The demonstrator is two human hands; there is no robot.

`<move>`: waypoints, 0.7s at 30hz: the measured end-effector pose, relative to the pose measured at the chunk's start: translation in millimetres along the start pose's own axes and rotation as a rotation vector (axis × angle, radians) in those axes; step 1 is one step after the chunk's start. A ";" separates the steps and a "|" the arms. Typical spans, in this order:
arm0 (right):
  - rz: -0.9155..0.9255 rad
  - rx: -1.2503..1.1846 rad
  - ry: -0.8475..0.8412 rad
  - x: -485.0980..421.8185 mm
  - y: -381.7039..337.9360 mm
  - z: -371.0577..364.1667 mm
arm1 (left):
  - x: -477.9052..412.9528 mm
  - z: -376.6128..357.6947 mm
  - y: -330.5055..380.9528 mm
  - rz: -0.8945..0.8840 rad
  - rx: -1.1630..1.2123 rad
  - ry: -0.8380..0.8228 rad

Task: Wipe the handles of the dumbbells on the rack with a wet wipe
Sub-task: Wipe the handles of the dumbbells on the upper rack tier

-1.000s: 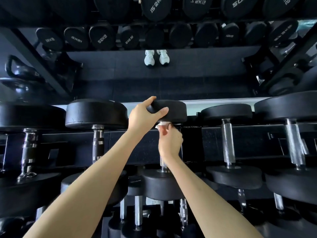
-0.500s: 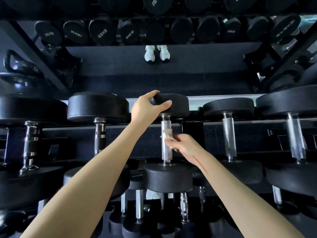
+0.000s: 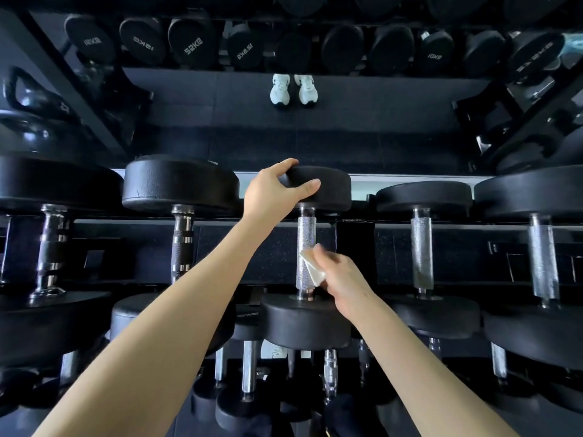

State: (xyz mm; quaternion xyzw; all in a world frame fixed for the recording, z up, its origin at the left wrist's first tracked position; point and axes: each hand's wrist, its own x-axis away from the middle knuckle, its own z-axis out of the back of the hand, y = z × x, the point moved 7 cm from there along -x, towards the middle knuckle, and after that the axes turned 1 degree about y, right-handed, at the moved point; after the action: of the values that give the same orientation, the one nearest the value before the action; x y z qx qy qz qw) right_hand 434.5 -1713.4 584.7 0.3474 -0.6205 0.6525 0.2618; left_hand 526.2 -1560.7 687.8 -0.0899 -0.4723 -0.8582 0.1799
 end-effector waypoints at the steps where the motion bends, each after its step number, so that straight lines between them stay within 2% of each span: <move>1: 0.043 0.048 0.021 0.4 -3.4 -1.3 | 0.1 -0.2 -0.1 0.004 0.002 0.000; 7: 0.258 0.369 -0.019 1.6 -18.9 1.0 | 0.0 -0.9 -1.6 0.008 0.005 0.005; 10: 0.314 0.662 0.068 4.4 -17.4 -6.3 | -0.9 -1.5 -2.8 0.012 -0.001 0.001; 11: 0.338 0.682 0.100 6.2 -17.5 -8.6 | -1.3 -1.4 -3.2 0.013 -0.003 -0.003; 13: 0.324 0.579 0.109 4.6 -15.8 -6.5 | -2.6 -1.4 -4.3 0.013 -0.003 -0.007; 18: 0.143 0.211 0.072 -4.4 -17.8 -1.2 | -4.2 -2.1 -5.1 0.008 -0.007 -0.004; 21: 0.112 0.093 0.080 -10.9 -32.7 -4.5 | -5.3 -2.4 -6.5 0.011 -0.009 0.000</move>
State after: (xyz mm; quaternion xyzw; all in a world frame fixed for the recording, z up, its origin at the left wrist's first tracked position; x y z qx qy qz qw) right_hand 466.0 -1704.9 596.8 0.2976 -0.5970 0.7076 0.2331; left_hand 528.6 -1558.4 679.7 -0.0932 -0.4681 -0.8592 0.1841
